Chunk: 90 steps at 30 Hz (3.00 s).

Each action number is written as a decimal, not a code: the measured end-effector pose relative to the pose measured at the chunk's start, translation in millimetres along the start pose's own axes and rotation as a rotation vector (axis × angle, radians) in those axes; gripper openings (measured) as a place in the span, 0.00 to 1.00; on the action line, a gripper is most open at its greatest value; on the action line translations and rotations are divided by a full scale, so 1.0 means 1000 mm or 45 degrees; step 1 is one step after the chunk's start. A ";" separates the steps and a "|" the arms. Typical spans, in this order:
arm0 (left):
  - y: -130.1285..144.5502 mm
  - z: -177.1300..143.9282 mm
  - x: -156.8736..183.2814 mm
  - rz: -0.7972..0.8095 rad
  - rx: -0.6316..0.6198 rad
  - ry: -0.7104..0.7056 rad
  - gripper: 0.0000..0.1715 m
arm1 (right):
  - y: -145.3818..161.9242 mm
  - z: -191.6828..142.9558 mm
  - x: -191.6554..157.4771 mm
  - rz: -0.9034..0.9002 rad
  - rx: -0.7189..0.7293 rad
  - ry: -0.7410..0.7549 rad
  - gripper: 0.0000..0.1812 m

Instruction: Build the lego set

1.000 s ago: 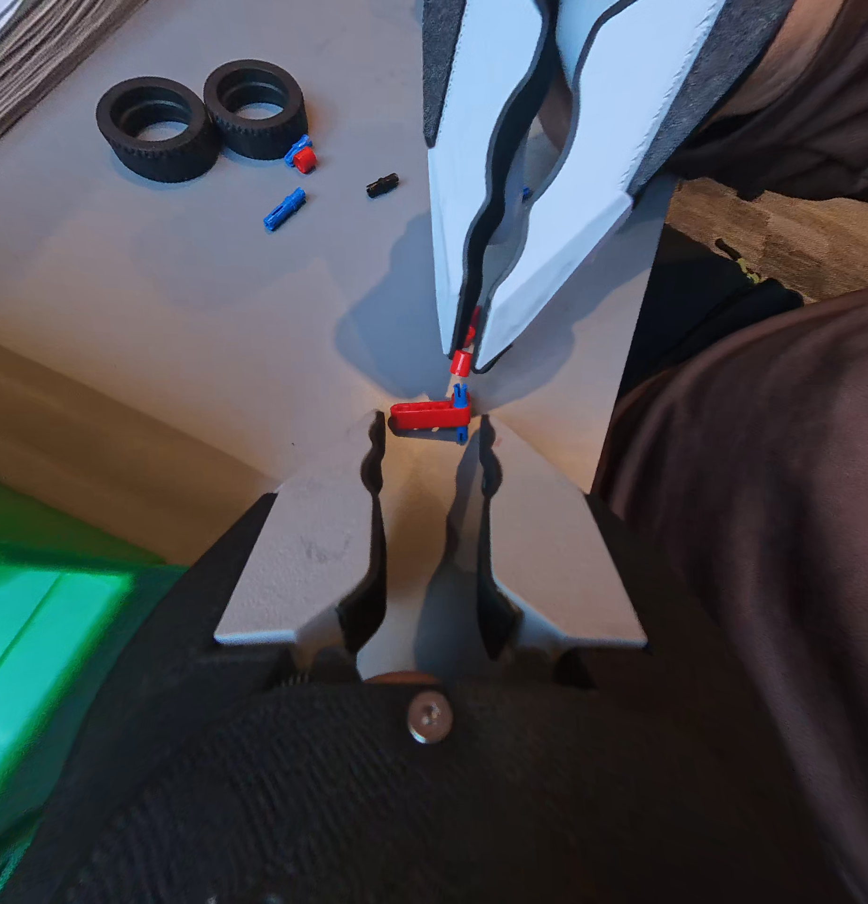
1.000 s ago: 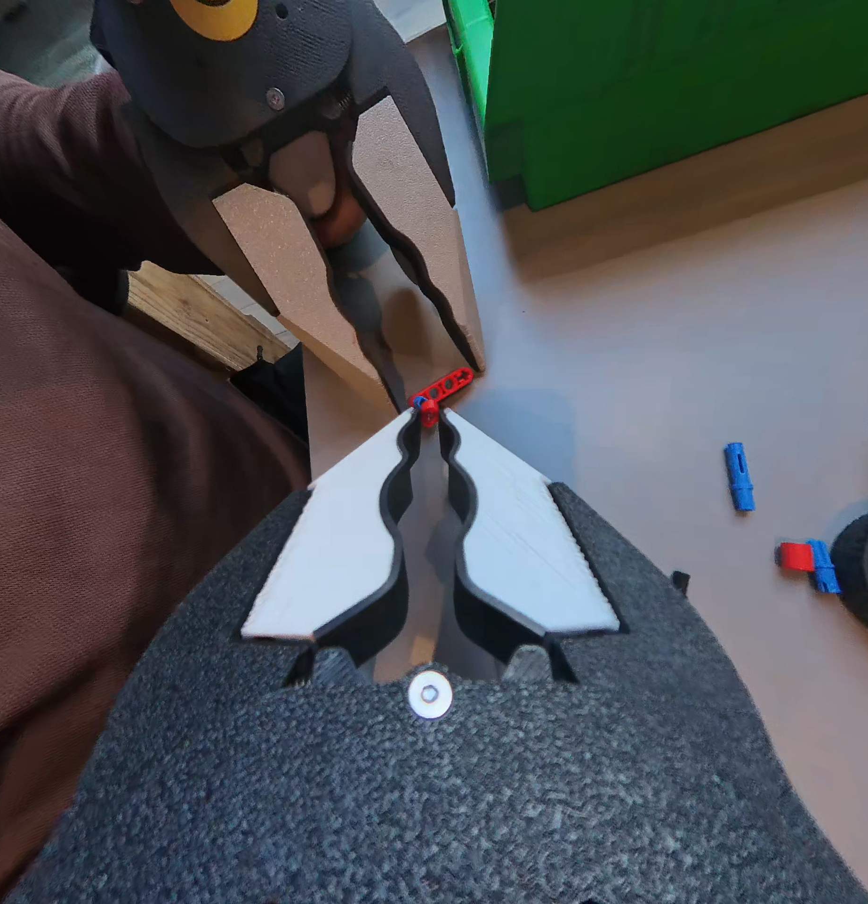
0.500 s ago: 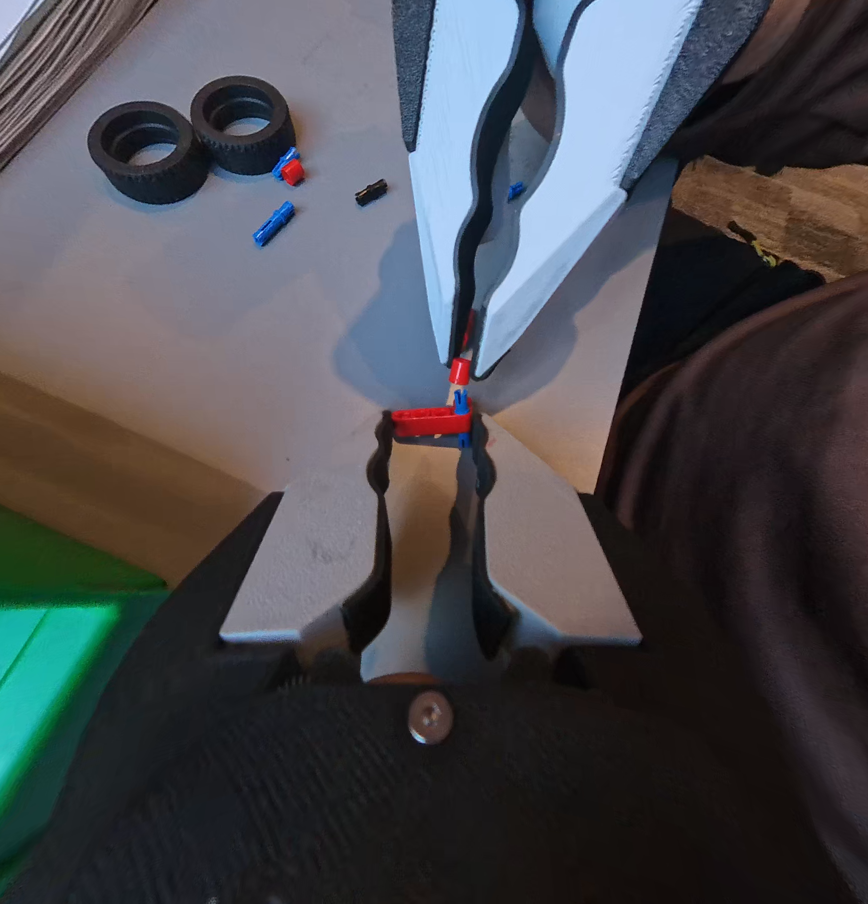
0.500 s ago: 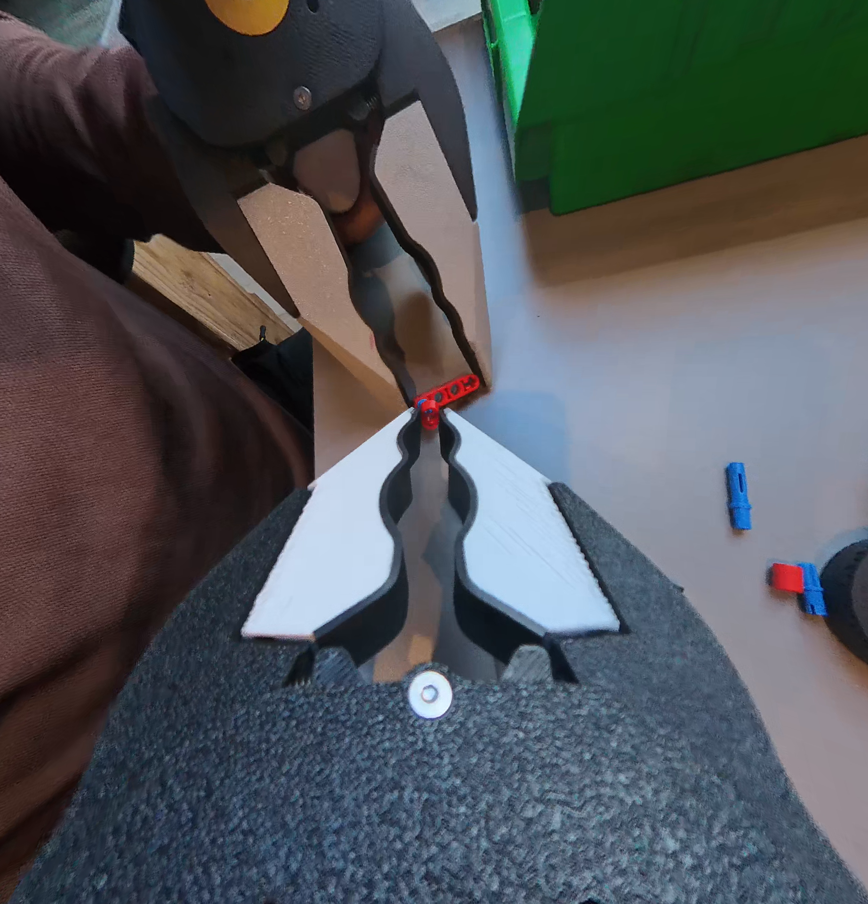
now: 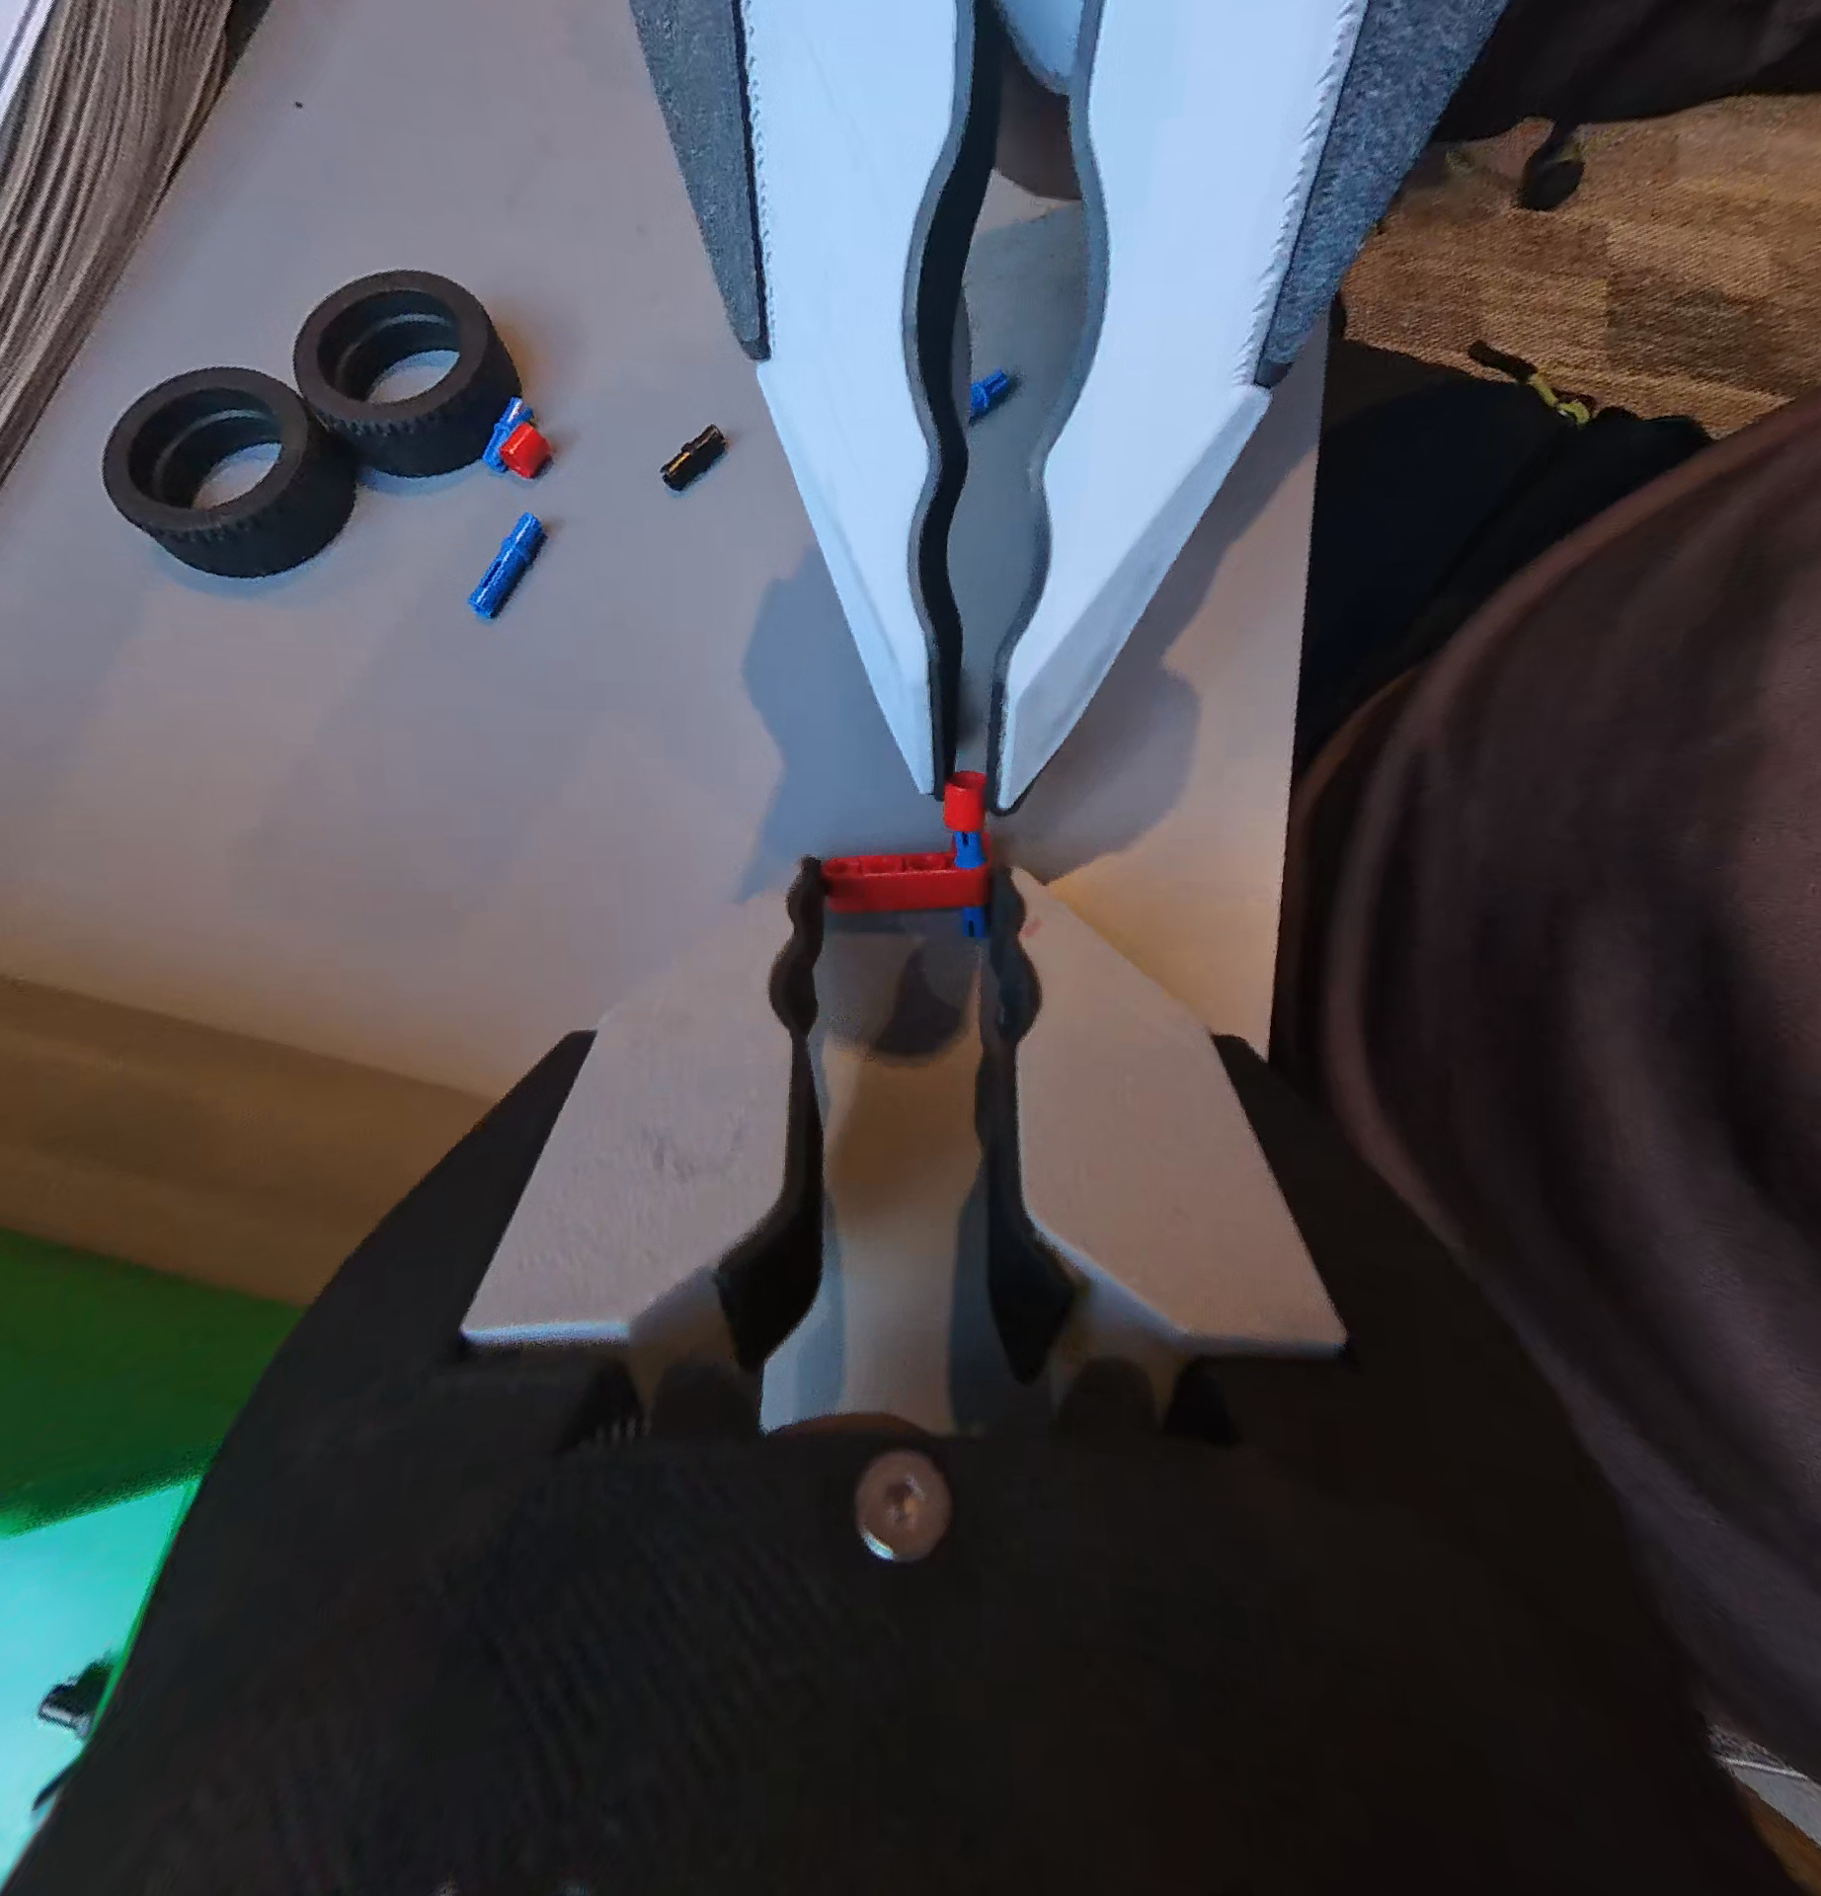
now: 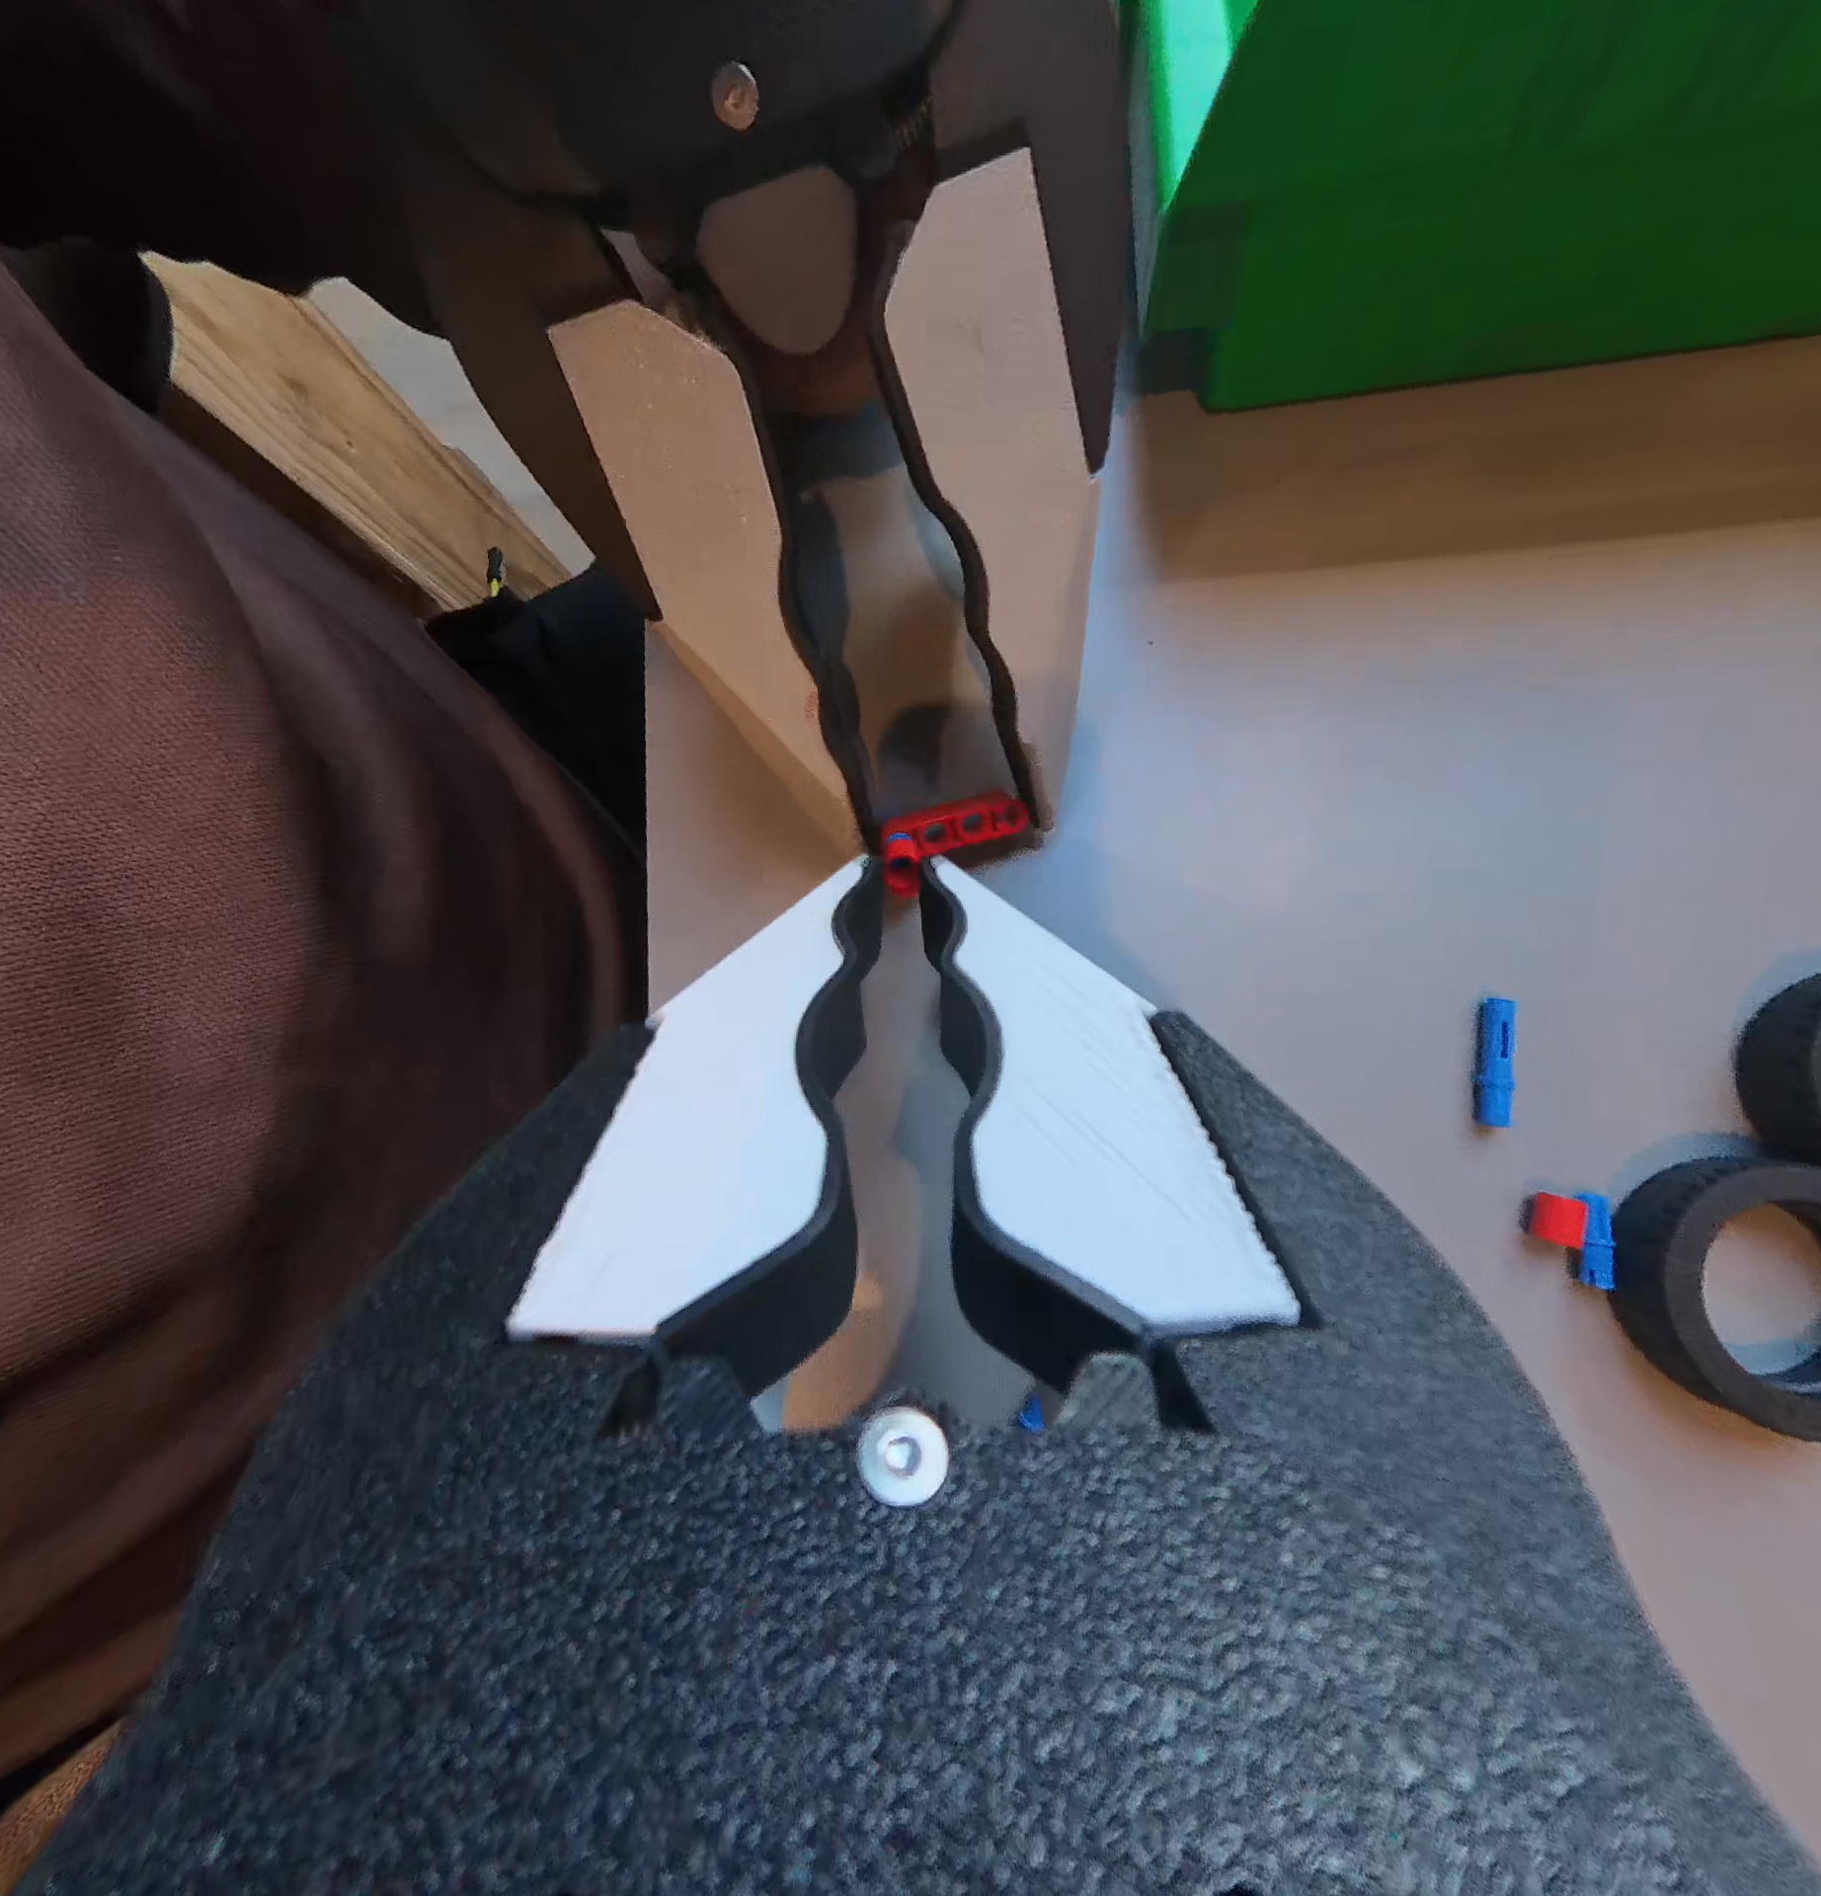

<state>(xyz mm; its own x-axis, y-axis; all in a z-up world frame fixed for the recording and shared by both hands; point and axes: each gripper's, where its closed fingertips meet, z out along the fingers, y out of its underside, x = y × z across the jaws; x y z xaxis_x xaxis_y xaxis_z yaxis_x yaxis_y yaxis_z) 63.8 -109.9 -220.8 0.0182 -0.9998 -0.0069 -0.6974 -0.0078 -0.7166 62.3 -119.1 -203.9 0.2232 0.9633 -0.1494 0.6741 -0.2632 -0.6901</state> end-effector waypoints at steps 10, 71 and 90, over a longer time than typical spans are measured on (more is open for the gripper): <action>-0.001 0.001 0.000 0.018 0.014 0.007 0.18 | 0.001 0.001 0.001 -0.091 -0.121 0.058 0.03; -0.002 0.002 0.000 0.035 0.028 0.021 0.18 | 0.009 -0.002 0.003 -0.190 -0.416 -0.023 0.03; -0.002 0.002 0.000 0.031 0.026 0.017 0.17 | 0.005 -0.001 0.000 0.175 -0.450 -0.251 0.03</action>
<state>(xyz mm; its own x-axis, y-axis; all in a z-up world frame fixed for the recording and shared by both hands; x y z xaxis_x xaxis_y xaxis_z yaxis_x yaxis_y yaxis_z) 66.5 -109.4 -221.1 -0.0084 -0.9999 -0.0151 -0.6827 0.0168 -0.7305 66.5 -120.1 -206.6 0.2126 0.9006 -0.3792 0.8551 -0.3593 -0.3739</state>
